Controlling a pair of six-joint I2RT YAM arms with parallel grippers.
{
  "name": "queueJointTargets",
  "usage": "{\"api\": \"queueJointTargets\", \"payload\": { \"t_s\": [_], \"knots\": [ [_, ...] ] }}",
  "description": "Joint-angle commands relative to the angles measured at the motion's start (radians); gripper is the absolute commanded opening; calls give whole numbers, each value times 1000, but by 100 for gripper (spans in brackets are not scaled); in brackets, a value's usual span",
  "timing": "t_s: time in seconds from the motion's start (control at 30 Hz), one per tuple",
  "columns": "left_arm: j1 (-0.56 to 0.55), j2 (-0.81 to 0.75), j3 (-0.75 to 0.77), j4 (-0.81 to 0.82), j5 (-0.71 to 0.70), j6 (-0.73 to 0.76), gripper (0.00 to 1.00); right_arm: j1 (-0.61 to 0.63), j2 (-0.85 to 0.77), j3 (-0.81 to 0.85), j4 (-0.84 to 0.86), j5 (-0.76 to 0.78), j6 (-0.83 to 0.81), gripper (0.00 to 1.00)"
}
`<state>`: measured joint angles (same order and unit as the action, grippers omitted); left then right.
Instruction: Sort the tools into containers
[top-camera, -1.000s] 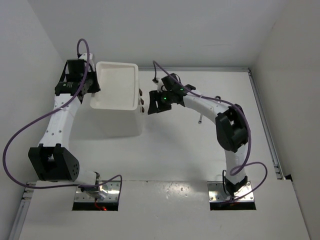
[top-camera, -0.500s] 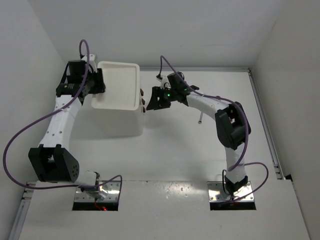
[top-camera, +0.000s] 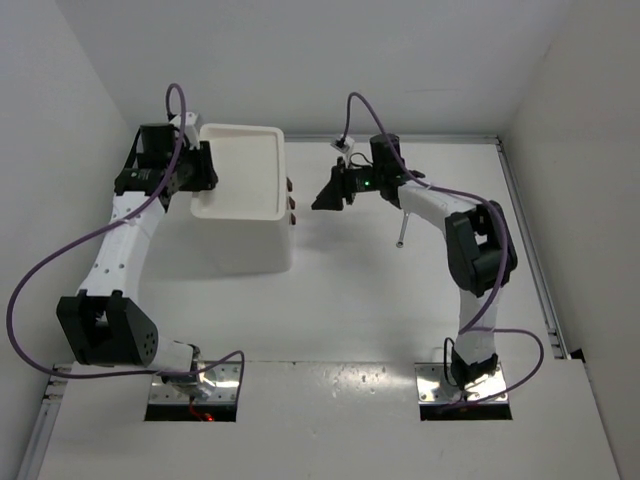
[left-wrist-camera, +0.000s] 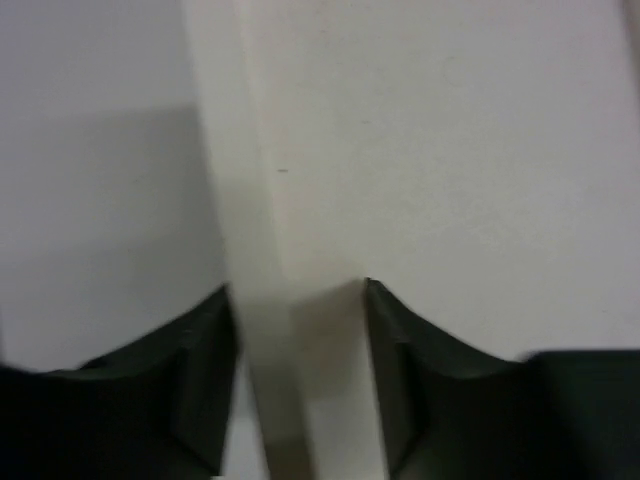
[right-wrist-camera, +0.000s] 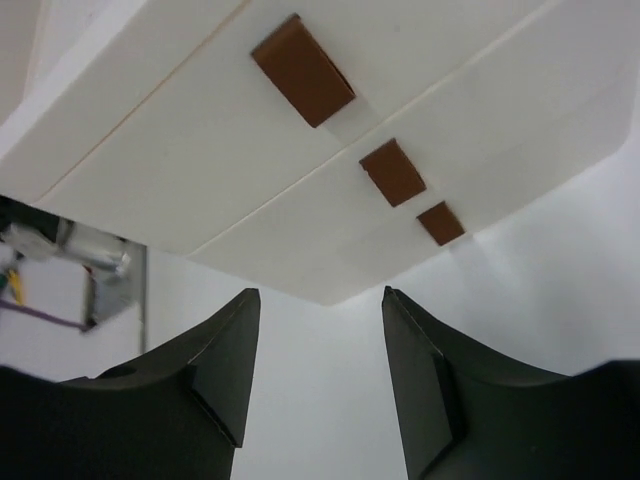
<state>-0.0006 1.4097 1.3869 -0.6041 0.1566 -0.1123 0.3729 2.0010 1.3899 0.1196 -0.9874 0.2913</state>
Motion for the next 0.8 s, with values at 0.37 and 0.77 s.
{"api": "queueJointTargets", "payload": {
  "t_s": [0.37, 0.77],
  "knots": [
    [-12, 72, 69, -125, 156, 28, 0, -2, 102, 314, -334, -40, -713, 55],
    [-2, 90, 69, -125, 146, 19, 0, 30, 56, 305, -416, -105, -716, 57]
  ]
}}
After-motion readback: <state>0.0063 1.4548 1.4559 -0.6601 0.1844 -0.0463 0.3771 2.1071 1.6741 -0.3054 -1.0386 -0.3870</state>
